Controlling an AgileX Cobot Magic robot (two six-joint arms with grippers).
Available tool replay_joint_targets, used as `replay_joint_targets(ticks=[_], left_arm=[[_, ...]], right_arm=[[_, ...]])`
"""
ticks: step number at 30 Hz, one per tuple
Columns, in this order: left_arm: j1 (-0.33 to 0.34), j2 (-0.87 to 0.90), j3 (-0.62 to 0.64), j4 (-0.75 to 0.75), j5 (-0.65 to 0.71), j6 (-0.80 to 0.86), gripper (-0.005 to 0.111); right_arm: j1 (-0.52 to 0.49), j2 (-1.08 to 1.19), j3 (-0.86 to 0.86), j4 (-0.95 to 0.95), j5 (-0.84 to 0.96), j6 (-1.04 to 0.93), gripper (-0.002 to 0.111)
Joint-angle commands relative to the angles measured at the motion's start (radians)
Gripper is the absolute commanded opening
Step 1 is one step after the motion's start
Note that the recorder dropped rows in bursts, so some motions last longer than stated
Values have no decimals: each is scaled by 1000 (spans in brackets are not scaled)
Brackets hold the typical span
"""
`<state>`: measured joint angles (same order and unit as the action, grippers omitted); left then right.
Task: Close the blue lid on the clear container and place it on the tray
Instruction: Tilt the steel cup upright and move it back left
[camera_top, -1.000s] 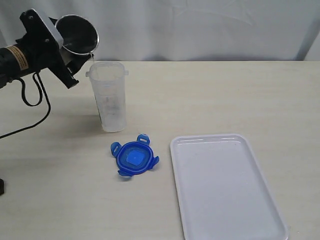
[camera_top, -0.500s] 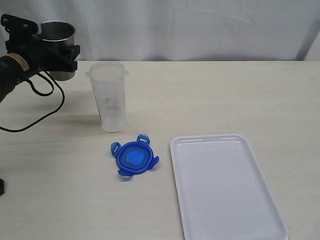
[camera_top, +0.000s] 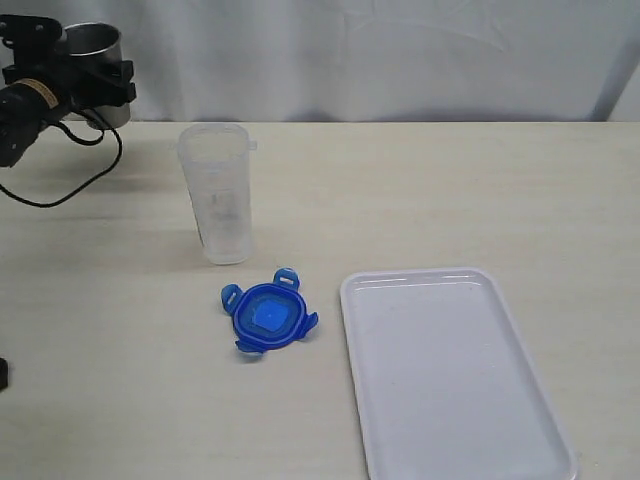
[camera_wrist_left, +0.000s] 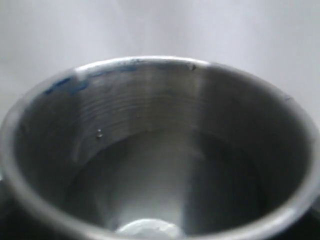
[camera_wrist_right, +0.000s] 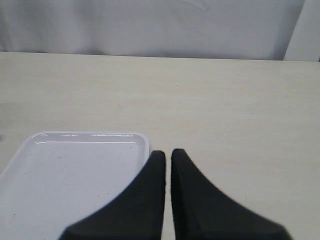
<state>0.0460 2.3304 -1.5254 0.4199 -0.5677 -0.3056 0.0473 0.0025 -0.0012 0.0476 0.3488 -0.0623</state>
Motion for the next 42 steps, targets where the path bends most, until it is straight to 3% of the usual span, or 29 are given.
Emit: replay_joint_targets(ticks=[1, 8, 26, 29, 37, 42], left_arm=[[26, 59, -107, 52, 11, -24, 0], [36, 120, -110, 70, -80, -82, 0], [36, 121, -109, 70, -72, -95, 0], [36, 121, -109, 70, -80, -117, 10], [36, 121, -109, 104, -80, -117, 63], [36, 121, -109, 121, -74, -117, 68]], right_arm=[[2, -2, 1, -5, -7, -1, 5], [2, -2, 1, -5, -7, -1, 5], [2, -2, 1, -5, -7, -1, 5], [2, -2, 1, -5, -7, -1, 5], [2, -2, 1, -5, -7, -1, 5], [2, -2, 1, -5, -7, -1, 5]])
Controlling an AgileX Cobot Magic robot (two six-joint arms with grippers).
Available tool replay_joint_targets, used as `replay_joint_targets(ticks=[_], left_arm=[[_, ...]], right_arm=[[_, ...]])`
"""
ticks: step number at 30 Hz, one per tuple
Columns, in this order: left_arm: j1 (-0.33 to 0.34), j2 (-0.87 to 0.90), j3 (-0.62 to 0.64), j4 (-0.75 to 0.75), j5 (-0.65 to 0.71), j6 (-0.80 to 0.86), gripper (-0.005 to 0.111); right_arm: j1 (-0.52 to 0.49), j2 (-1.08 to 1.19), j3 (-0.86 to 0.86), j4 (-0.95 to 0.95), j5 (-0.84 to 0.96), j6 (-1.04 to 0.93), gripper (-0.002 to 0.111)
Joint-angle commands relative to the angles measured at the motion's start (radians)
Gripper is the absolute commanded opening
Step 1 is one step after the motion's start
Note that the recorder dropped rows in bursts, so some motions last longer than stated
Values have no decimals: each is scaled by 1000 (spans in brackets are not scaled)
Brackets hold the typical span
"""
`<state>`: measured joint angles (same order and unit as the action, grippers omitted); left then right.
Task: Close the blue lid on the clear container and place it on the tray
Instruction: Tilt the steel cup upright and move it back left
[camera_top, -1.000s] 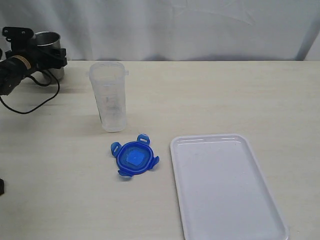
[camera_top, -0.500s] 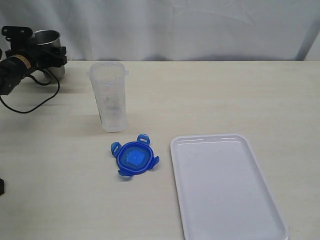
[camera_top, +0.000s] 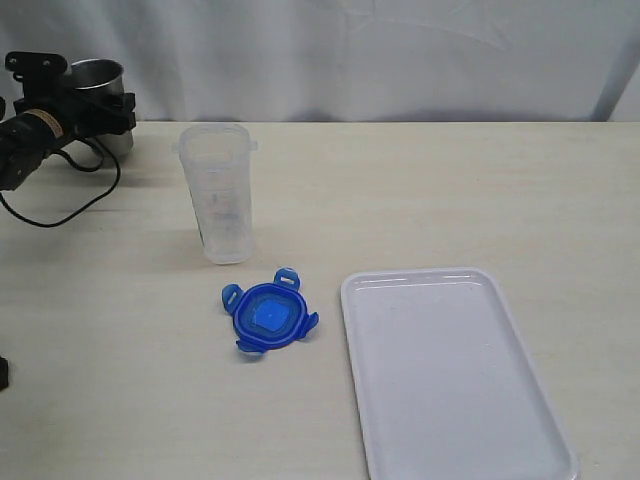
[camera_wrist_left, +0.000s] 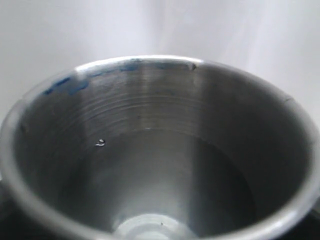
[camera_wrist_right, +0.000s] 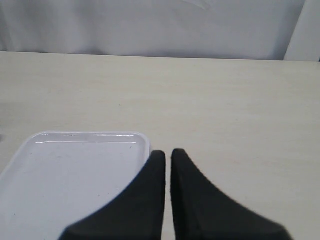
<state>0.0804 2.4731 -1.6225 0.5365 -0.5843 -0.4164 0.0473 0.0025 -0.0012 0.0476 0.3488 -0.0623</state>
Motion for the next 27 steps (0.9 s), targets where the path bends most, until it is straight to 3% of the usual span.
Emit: replay_joint_targets(ticks=[1, 21, 24, 27], left_arm=[[2, -21, -12, 4, -53, -6, 68], [2, -21, -12, 0, -3, -14, 68], [2, -21, -12, 0, 7, -6, 90], [2, -21, -12, 2, 5, -3, 97]], right_arm=[[2, -2, 1, -5, -7, -1, 5], [2, -2, 1, -5, -7, -1, 5], [2, -2, 1, -5, -7, -1, 5], [2, -2, 1, -5, -7, -1, 5]])
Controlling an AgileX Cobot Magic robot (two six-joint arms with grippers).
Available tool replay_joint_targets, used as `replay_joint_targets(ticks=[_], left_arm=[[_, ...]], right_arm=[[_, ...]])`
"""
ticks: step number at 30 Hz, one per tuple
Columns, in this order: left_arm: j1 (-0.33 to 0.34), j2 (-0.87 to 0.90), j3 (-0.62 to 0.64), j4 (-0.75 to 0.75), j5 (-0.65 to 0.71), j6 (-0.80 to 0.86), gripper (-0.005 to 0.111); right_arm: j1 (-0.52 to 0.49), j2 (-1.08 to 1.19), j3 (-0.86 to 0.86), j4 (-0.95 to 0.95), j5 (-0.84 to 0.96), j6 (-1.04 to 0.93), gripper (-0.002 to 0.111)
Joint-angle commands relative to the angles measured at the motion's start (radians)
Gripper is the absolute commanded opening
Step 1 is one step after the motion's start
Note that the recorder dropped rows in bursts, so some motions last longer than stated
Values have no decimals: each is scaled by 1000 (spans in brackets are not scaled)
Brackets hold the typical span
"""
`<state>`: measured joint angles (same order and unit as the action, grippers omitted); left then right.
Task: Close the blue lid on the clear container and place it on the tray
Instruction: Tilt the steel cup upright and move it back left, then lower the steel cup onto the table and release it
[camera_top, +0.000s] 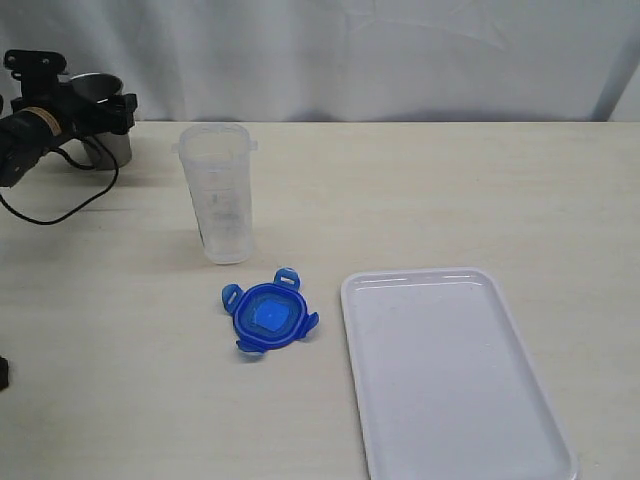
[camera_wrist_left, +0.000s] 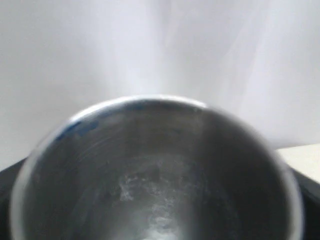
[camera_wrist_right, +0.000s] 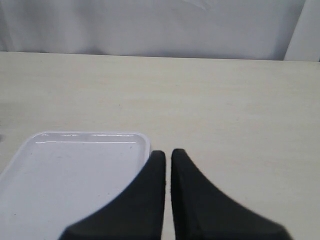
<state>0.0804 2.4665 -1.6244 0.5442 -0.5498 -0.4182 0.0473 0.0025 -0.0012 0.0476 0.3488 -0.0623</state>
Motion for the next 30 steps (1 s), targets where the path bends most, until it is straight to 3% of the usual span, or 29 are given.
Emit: replay_joint_targets(ticks=[1, 16, 23, 30], left_arm=[[2, -15, -10, -6, -29, -1, 97], [2, -60, -6, -2, -6, -23, 97], [2, -84, -6, 118, -9, -110, 97], [2, -152, -6, 143, -9, -138, 97]], right_arm=[[2, -2, 1, -5, -7, -1, 5], [2, -2, 1, -5, -7, -1, 5], [2, -2, 1, -5, -7, -4, 5], [2, -2, 1, -5, -7, -4, 5]])
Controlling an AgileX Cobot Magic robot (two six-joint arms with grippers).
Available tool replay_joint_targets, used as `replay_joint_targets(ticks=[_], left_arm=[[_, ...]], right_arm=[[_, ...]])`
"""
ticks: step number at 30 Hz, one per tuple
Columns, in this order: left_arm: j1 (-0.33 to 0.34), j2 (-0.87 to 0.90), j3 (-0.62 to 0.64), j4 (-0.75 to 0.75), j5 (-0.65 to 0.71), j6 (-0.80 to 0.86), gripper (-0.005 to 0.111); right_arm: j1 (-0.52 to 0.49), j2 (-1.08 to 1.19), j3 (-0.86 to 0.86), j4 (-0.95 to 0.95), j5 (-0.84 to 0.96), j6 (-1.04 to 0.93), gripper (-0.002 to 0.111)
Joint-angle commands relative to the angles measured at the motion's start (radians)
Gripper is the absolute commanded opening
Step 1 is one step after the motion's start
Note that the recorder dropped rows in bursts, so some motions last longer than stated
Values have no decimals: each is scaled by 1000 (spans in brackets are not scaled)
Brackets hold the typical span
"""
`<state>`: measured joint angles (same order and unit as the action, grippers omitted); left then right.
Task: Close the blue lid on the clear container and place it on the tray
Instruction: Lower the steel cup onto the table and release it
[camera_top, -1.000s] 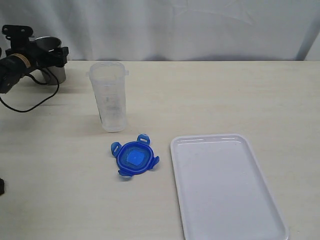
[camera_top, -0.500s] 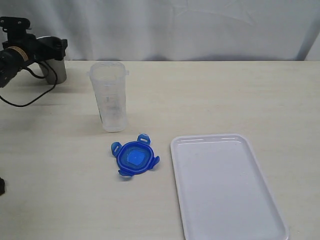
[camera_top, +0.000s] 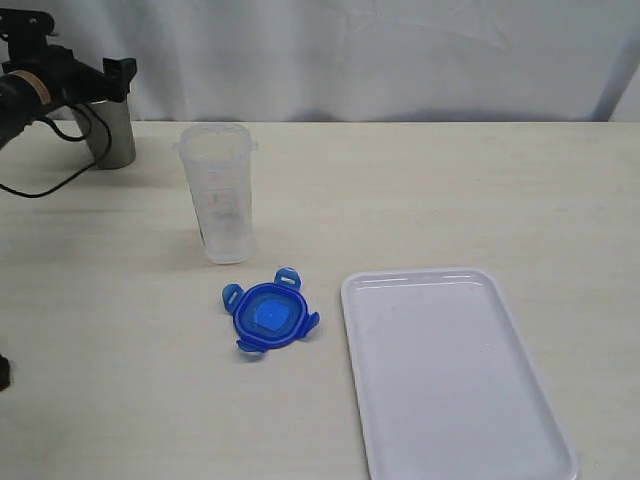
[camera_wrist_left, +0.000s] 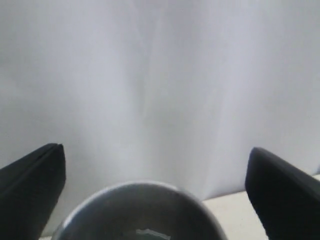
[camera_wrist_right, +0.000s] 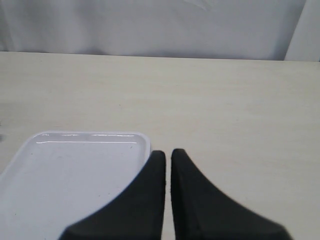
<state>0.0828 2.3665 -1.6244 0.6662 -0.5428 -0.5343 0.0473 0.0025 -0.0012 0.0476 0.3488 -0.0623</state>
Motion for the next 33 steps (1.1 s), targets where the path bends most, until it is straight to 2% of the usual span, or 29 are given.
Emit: replay_joint_targets(ticks=[1, 8, 13, 15, 20, 21, 22, 23, 24, 25, 26, 27, 28, 29, 33], left_arm=[[0, -66, -6, 36, -16, -33, 97], [0, -149, -6, 206, -16, -197, 97], [0, -224, -6, 431, -28, -350, 97], [0, -254, -6, 563, -46, -488, 97], [-2, -353, -6, 939, -42, -973, 97], [-2, -403, -6, 1078, -35, -1176, 93], [-2, -423, 4, 1078, -59, -1191, 87], [0, -480, 42, 1078, -123, -1189, 70], [0, -503, 61, 1078, -145, -1179, 61], [-9, -554, 108, 1078, -225, -1136, 38], [-9, -571, 126, 1078, -275, -1128, 30], [-9, -604, 172, 1078, -433, -1117, 15], [-9, -621, 220, 1078, -582, -1132, 6], [-9, -624, 255, 1078, -678, -1153, 2], [-13, -598, 480, 1078, -678, -1127, 0]], right_arm=[[2, -2, 1, -5, -7, -4, 5], [2, -2, 1, -5, -7, -1, 5], [2, -2, 1, -5, -7, -1, 5], [2, -2, 1, -5, -7, -1, 5], [2, -2, 1, -5, -7, -1, 5], [2, -2, 1, -5, -7, -1, 5], [2, -2, 1, -5, -7, -1, 5], [2, -2, 1, -5, -7, -1, 5], [2, -2, 1, -5, -7, -1, 5], [2, -2, 1, -5, -7, -1, 5], [2, -2, 1, -5, -7, -3, 5], [2, -2, 1, -5, -7, -3, 5], [2, -2, 1, -5, -7, -3, 5], [2, -2, 1, -5, -7, -3, 5], [2, -2, 1, -5, -7, -3, 5]])
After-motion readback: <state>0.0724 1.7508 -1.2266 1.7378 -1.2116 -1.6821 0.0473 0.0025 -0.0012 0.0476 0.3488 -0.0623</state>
